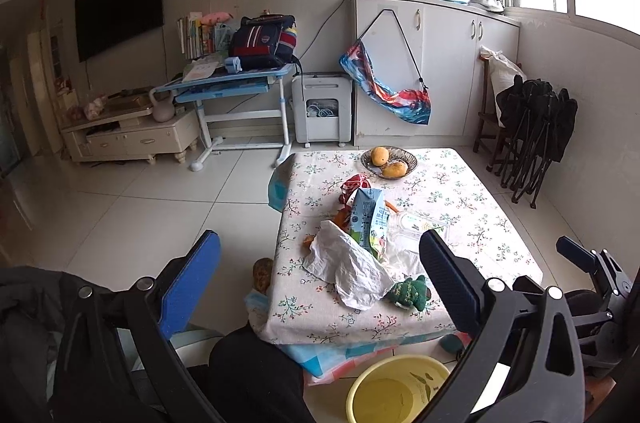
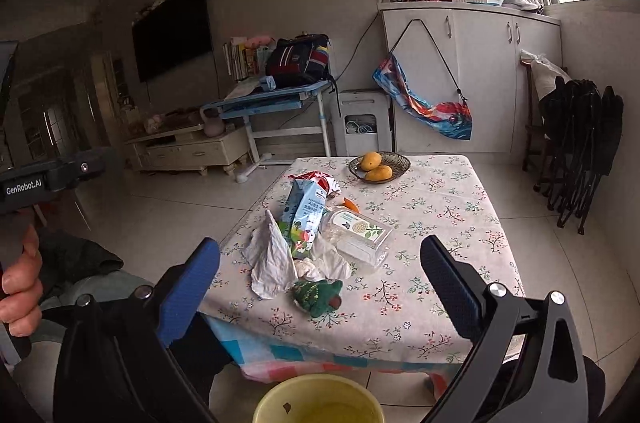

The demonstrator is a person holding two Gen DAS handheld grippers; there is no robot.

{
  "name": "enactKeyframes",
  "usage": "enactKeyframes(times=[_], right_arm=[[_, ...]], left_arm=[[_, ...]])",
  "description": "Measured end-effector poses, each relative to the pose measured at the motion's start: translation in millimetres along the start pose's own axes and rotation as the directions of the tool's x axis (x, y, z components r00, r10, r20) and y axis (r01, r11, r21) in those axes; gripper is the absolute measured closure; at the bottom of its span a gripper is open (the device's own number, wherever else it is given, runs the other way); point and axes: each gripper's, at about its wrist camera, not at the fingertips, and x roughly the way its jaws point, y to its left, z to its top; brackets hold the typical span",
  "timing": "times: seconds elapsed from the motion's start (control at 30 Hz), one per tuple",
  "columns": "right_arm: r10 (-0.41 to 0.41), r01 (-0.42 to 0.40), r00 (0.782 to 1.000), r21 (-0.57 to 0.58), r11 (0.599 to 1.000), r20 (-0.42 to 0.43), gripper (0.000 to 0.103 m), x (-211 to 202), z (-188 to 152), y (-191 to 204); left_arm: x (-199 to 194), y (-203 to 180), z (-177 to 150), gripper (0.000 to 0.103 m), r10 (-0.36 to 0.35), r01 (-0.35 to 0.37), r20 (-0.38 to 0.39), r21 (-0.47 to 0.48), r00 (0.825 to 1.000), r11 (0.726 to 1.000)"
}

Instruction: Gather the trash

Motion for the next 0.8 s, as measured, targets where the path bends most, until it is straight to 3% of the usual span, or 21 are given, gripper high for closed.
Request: enactKeyframes(times=[0.8], right_arm=[[0.038, -0.035, 0.998, -0.064, 0.997, 0.046, 0.007, -32.7, -2.9, 40.3]], left_arm=[[-30.1, 13.2, 1.0, 0.007, -0.008, 0.008, 0.029, -0.028, 1.000, 1.000]])
